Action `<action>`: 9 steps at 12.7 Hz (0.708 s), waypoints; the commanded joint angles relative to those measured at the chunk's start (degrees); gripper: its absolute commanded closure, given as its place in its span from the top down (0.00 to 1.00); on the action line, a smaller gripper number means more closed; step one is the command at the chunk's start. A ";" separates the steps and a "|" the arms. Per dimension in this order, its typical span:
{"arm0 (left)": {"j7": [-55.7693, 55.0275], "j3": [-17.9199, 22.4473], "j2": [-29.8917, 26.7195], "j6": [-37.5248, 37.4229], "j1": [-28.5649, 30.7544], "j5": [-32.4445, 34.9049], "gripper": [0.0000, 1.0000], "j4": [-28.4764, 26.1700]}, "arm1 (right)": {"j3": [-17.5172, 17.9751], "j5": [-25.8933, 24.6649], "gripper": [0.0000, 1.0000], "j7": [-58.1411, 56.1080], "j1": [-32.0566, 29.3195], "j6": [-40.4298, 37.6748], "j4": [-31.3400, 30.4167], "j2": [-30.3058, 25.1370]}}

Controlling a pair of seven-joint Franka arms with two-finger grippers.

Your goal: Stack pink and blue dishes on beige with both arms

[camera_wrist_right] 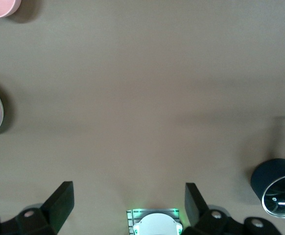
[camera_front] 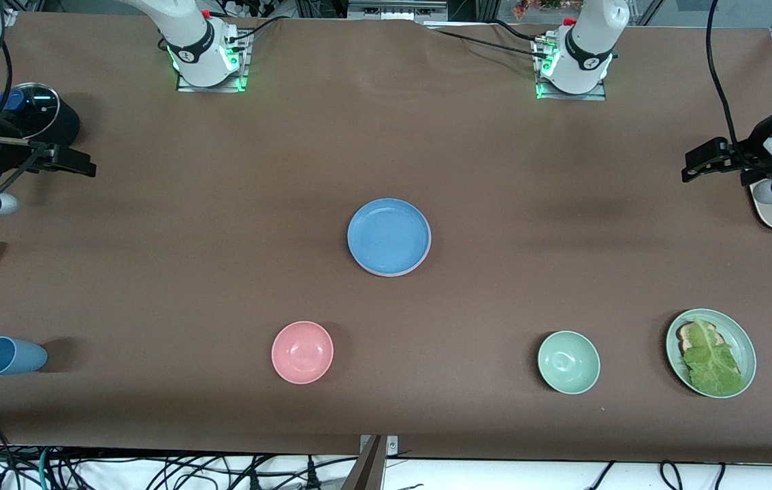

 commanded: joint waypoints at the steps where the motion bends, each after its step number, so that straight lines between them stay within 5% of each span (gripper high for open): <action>1: 1.29 -0.03 1.15 -1.28 0.33 0.21 1.00 1.93 | 12.35 -4.62 1.00 -0.16 -10.69 1.46 -2.35 -3.94; 5: 1.02 -0.03 1.15 -1.28 0.16 0.21 1.00 2.02 | 26.16 -6.05 1.00 -0.25 -23.80 9.56 -15.38 -13.62; 9: 0.85 -0.12 1.33 -1.28 -0.20 0.30 1.00 3.32 | 24.96 -6.31 1.00 -0.25 -22.76 10.00 -15.03 -13.54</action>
